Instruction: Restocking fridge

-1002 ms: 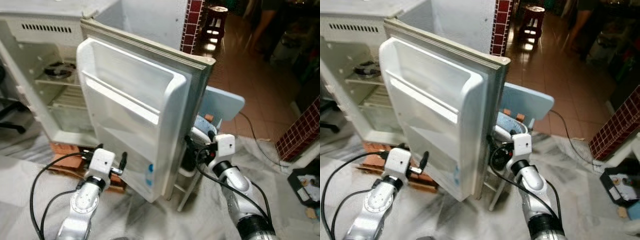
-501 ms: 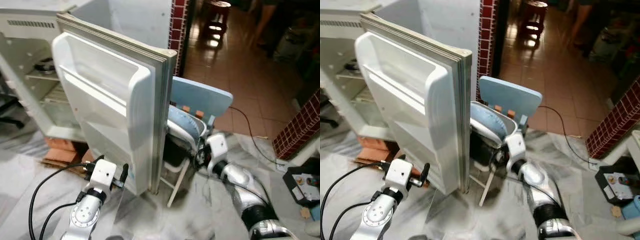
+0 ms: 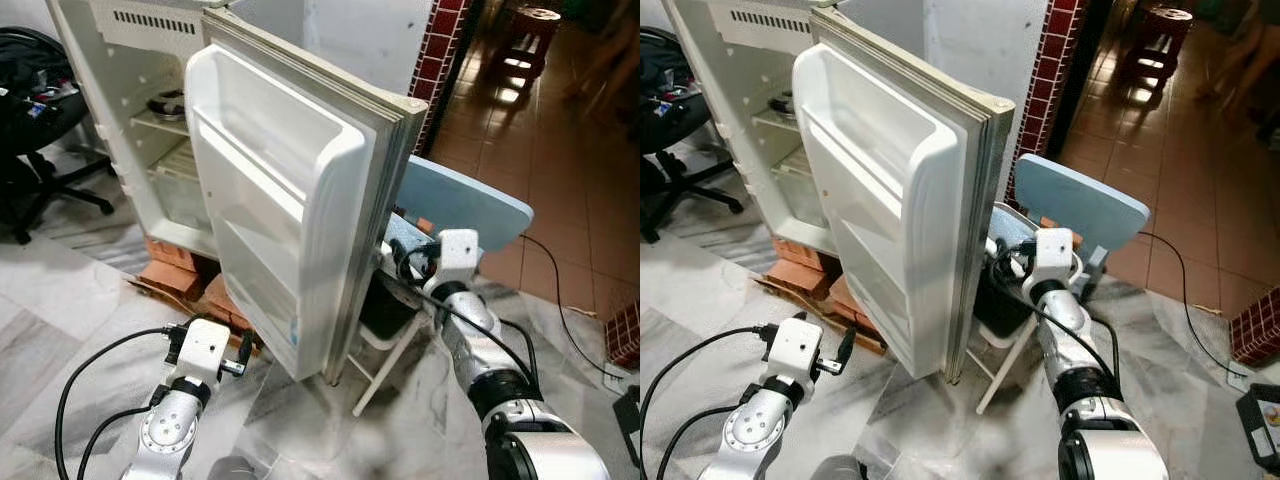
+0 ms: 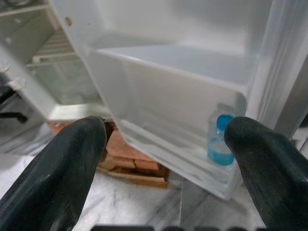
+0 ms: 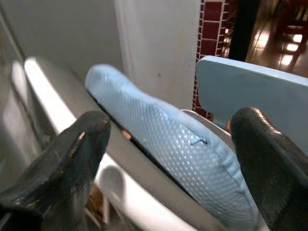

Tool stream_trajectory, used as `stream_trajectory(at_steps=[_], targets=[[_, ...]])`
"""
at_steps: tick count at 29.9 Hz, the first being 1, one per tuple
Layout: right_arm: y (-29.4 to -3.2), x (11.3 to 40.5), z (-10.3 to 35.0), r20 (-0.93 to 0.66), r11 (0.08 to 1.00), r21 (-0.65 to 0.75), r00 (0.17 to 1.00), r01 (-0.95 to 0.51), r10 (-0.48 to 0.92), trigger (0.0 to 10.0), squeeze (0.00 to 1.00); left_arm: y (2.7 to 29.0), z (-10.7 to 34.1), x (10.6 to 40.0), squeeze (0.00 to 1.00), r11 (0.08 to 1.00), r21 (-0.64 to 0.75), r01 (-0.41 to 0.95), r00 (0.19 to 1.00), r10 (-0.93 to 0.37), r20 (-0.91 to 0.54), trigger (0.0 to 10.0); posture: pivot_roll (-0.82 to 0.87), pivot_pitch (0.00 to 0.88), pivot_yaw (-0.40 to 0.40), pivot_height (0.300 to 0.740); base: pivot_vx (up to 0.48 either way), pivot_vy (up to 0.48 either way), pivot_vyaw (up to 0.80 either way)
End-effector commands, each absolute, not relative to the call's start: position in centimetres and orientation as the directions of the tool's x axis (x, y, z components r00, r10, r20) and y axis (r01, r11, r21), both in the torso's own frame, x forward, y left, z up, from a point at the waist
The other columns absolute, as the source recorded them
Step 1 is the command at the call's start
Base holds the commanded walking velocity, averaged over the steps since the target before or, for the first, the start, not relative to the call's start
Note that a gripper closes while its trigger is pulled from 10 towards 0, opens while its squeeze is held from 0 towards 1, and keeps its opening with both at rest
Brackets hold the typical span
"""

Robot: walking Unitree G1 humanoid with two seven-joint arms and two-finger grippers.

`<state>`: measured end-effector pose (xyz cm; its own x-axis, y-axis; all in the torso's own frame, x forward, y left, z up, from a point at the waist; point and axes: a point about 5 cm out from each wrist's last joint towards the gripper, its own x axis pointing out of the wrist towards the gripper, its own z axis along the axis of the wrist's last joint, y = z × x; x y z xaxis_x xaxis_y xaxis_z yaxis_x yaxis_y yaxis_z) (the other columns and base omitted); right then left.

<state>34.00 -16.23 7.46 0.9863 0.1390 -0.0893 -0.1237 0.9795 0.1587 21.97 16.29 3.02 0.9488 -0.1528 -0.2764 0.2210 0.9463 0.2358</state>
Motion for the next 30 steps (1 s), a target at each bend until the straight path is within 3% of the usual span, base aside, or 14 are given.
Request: stream_trajectory(at_steps=[1,2,3,4,5,10,13,15,16,19,23,27,30], targets=[[-15.2,34.6,8.6,-0.034,0.938,0.279,0.974,-0.208,0.226,10.0,0.00,16.2,2.8,22.0,0.00,0.948,0.226,0.224,0.944,-0.154,-0.292,10.0,0.11,0.000,-0.060,0.740,0.000,0.000,0.00],[-15.2,34.6,8.6,-0.034,0.938,0.279,0.974,-0.208,0.226,10.0,0.00,16.2,2.8,22.0,0.00,0.948,0.226,0.224,0.944,-0.154,-0.292,10.0,0.11,0.000,-0.060,0.740,0.000,0.000,0.00],[-13.3,34.7,10.3,0.088,0.808,0.458,0.923,-0.372,0.375,10.0,0.00,16.1,2.8,22.0,0.00,0.948,0.223,0.225,0.942,-0.154,-0.297,10.0,0.11,0.000,-0.064,0.740,0.000,0.000,0.00],[-11.2,34.0,12.8,0.263,0.570,0.594,0.807,-0.568,0.529,10.0,0.00,16.1,2.7,22.0,0.00,0.949,0.221,0.224,0.942,-0.153,-0.300,10.0,0.11,0.000,-0.066,0.740,0.000,0.000,0.00],[-10.2,33.0,14.5,0.360,0.434,0.610,0.719,-0.663,0.594,10.0,0.00,16.1,2.7,22.0,0.00,0.949,0.221,0.223,0.941,-0.151,-0.302,10.0,0.12,0.000,-0.071,0.740,0.000,0.000,0.00],[-7.5,29.4,17.8,0.513,0.149,0.543,0.467,-0.826,0.720,10.0,0.00,16.1,2.6,21.8,0.00,0.952,0.221,0.212,0.941,-0.138,-0.308,10.0,0.12,0.000,-0.082,0.740,0.000,0.000,0.00],[-6.7,28.5,17.3,0.478,0.156,0.511,0.430,-0.845,0.766,10.0,0.00,16.3,2.5,21.7,0.00,0.955,0.225,0.192,0.943,-0.116,-0.313,10.0,0.13,0.000,-0.085,0.740,0.000,0.000,0.00],[-6.5,29.4,14.5,0.342,0.307,0.499,0.510,-0.810,0.790,10.0,0.00,17.1,2.6,21.1,0.00,0.965,0.229,0.126,0.950,-0.051,-0.308,10.0,0.14,0.000,-0.091,0.740,0.000,0.000,0.00],[-6.5,29.4,14.5,0.342,0.307,0.499,0.510,-0.810,0.790,10.0,0.00,17.1,2.6,21.1,0.00,0.965,0.229,0.126,0.950,-0.051,-0.308,10.0,0.14,0.000,-0.091,0.740,0.000,0.000,0.00],[-7.9,30.4,12.4,0.197,0.461,0.531,0.633,-0.711,0.749,10.0,0.00,18.9,2.7,19.3,0.00,0.972,0.235,0.004,0.950,0.070,-0.305,10.0,0.16,0.000,-0.105,0.740,0.000,0.000,0.00],[-8.7,31.0,11.8,0.143,0.515,0.545,0.679,-0.662,0.720,10.0,0.00,20.5,2.5,17.5,0.00,0.964,0.247,-0.096,0.938,0.171,-0.301,10.0,0.17,0.000,-0.118,0.740,0.000,0.000,0.00],[-9.7,31.9,10.6,0.055,0.627,0.514,0.752,-0.585,0.657,10.0,0.00,22.1,1.9,15.6,0.00,0.933,0.286,-0.219,0.902,0.305,-0.304,10.0,0.19,0.000,-0.133,0.740,0.000,0.000,0.00],[-9.9,32.3,10.2,0.030,0.669,0.492,0.779,-0.557,0.626,10.0,0.00,22.3,2.0,15.4,0.00,0.925,0.295,-0.238,0.899,0.325,-0.293,10.0,0.19,0.000,-0.135,0.740,0.000,0.000,0.00]])
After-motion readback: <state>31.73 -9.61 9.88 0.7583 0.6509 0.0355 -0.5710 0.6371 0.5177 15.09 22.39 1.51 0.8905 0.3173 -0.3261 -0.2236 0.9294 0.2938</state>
